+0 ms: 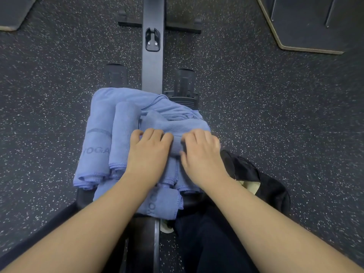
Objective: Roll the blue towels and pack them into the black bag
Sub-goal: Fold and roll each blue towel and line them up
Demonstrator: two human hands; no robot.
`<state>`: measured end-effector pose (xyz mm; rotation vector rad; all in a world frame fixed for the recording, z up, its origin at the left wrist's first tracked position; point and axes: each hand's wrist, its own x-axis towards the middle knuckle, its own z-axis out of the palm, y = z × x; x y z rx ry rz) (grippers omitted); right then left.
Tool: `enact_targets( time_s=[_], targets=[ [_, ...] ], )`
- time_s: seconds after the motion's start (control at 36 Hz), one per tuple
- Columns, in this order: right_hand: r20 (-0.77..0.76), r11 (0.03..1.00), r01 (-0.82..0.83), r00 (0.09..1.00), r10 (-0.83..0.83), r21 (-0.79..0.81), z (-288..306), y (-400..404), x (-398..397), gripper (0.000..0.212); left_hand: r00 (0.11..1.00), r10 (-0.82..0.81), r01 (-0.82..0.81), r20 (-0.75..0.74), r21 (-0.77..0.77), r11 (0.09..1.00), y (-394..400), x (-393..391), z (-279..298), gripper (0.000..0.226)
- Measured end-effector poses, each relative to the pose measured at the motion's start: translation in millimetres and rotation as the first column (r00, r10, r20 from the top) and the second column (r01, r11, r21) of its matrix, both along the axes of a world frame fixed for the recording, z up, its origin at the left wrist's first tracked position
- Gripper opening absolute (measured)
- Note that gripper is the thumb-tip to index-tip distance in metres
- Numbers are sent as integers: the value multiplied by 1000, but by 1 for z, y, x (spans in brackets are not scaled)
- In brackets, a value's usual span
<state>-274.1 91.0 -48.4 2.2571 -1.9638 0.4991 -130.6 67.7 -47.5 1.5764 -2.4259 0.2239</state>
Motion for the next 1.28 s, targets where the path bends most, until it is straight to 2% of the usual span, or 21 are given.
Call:
enact_targets(
  time_s=[0.11, 0.19, 0.28, 0.42, 0.44, 0.53, 0.56, 0.69, 0.81, 1.06, 1.17, 1.22, 1.28],
  targets=[
    [-12, 998, -57, 998, 57, 9, -9, -3, -6, 36, 1000, -15, 15, 5, 39, 999, -7, 1, 4, 29],
    [-13, 996, -90, 996, 90, -22, -12, -6, -8, 25, 1000, -10, 9, 2, 58, 998, -10, 0, 6, 32],
    [-35, 994, -111, 993, 111, -19, -13, -8, -10, 34, 1000, -11, 10, 11, 51, 999, -12, 0, 6, 31],
    [1, 994, -103, 995, 103, 40, -12, -13, -12, 38, 998, -57, 56, 21, 28, 998, -10, 7, 0, 9],
    [19, 993, -103, 995, 102, 54, -11, -15, -12, 38, 997, -72, 70, 31, 49, 996, -10, 8, 0, 11],
    [42, 990, -114, 993, 111, 83, -7, -18, -15, 37, 991, -93, 75, 99, 167, 983, -12, 10, 4, 48],
    [43, 988, -124, 992, 121, 91, -6, -20, -18, 33, 989, -91, 68, 120, 188, 980, -13, 9, 6, 53],
    [79, 977, -164, 985, 154, 135, -3, -23, -23, 34, 982, -75, 48, 174, 152, 987, -23, 11, 8, 47],
    [96, 977, -183, 980, 173, 105, 11, -20, -25, 26, 988, -110, 98, 113, 103, 990, -25, 14, 10, 38],
    [74, 949, -278, 960, 269, 146, 33, 2, -30, 35, 974, -225, 224, -18, -35, 974, 2, 30, 12, 35],
    [50, 943, -301, 954, 297, 142, 33, 12, -32, 24, 970, -243, 243, -21, -7, 970, 15, 31, 11, 34],
    [49, 935, -301, 954, 297, 186, 32, 17, -32, 39, 969, -248, 249, -13, 23, 968, 22, 31, 10, 33],
    [66, 926, -303, 953, 296, 227, 32, 22, -32, 42, 968, -252, 251, -6, 61, 966, 27, 30, 9, 33]
  ],
)
